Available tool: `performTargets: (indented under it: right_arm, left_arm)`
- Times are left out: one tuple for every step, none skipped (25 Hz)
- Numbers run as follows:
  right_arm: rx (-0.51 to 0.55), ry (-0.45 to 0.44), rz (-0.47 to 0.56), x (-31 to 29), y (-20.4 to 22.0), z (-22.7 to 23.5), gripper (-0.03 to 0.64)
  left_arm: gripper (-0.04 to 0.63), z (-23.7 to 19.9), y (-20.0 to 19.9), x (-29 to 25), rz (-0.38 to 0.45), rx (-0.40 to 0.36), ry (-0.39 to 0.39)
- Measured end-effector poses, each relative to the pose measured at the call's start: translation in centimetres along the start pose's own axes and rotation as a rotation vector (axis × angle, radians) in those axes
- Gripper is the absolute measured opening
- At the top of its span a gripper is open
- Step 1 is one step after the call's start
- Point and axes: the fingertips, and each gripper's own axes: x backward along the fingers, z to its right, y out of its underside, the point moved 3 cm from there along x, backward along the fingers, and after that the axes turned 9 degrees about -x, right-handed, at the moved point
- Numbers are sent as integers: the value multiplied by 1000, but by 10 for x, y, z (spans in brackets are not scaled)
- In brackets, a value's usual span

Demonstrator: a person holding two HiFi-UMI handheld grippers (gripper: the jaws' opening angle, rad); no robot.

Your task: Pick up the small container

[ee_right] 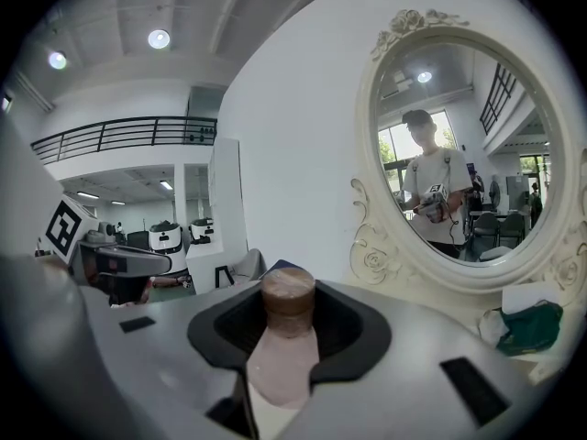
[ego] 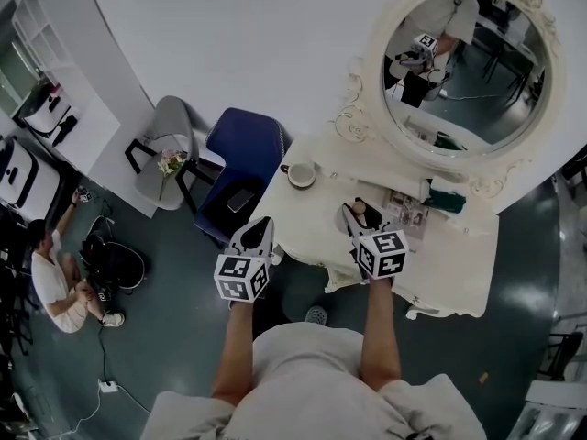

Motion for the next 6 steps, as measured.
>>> performTargets:
  right_arm:
    - [-1,-1,2,0,0,0,140]
    - [-2,-1,3,-1,0,0,140]
    - [-3,0,2,-1,0,0,140]
    - [-3,1,2,-1,-1,0,140]
    - [-3,3,1,-1,-1,1,140]
    - [-3,4,1,-1,-1,1,140]
  left_arm:
    - [29,-1,0,0,1,1,0]
    - [29,-1,0,0,1,1,0]
    - [29,-1,0,0,2,2,0]
    - [29,-1,0,-1,1,2,1]
    - [29,-1,1,-1,0,2,1]
    - [29,-1,1,-1,-2,2,1]
